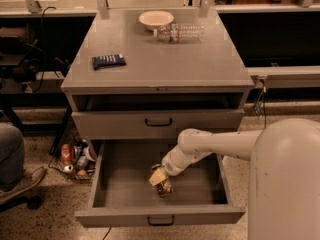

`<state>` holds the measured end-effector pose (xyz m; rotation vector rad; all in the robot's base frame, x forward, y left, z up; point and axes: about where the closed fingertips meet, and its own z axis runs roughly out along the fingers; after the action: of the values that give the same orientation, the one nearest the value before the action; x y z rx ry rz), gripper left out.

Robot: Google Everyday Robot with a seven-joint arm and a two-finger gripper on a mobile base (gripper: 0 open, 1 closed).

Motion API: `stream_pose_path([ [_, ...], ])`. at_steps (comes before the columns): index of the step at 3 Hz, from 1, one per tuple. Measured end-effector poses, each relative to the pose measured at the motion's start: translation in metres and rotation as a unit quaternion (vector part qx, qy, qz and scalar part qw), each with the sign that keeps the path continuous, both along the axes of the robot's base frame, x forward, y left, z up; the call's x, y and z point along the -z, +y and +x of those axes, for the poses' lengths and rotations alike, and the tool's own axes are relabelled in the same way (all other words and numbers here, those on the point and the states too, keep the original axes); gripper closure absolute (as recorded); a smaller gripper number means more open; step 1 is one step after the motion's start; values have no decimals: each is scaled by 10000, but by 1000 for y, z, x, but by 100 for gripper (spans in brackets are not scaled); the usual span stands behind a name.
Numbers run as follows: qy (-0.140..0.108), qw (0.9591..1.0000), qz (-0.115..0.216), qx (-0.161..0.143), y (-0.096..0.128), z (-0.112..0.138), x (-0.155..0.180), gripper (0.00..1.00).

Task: Place orange can into middle drawer

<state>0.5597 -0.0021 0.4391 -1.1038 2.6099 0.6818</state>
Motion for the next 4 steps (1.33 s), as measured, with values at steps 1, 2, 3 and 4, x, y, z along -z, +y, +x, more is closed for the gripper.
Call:
stream_pose_path([
  [1, 28, 10000, 87, -34, 7, 2, 4, 39],
  [2, 44, 9999, 140, -61, 12, 3, 5, 15],
  [3, 80, 9998, 184, -66, 13, 2, 6, 0],
  [4, 99, 9997, 202, -63, 12, 1, 5, 0],
])
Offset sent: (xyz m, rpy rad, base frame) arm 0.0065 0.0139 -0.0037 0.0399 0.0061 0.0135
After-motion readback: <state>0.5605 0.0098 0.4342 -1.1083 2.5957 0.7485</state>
